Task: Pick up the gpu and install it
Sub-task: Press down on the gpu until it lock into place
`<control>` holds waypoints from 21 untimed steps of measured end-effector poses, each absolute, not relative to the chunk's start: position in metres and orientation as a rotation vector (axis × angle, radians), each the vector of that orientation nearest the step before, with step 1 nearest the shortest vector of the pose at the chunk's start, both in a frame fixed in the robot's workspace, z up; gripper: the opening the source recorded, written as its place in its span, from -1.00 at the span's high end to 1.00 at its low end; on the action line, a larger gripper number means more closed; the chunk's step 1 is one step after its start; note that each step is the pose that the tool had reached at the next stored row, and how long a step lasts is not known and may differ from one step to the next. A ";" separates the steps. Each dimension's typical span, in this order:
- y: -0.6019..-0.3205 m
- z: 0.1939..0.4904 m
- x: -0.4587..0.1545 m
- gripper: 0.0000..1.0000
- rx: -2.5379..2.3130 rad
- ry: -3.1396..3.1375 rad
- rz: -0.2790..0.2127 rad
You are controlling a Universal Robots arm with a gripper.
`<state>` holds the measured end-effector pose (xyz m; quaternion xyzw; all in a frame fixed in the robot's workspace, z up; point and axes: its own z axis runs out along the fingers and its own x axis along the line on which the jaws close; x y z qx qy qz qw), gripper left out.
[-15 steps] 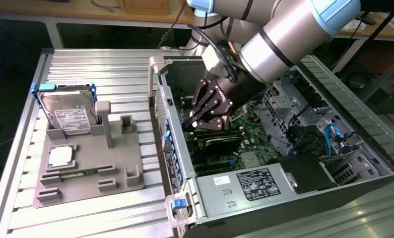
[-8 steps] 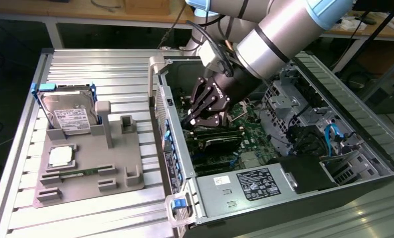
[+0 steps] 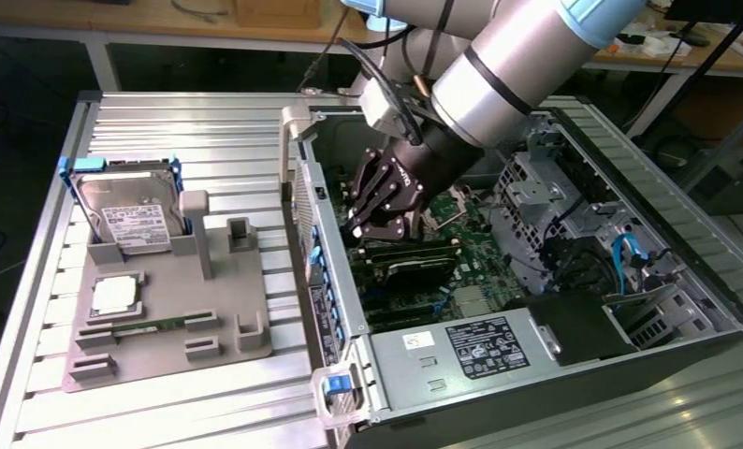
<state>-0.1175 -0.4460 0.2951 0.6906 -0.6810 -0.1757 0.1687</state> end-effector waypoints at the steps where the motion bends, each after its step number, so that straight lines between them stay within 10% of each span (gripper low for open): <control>1: -0.445 0.295 -0.118 0.79 1.962 -1.938 -0.491; 21: -0.436 0.294 -0.117 0.79 1.941 -1.921 -0.387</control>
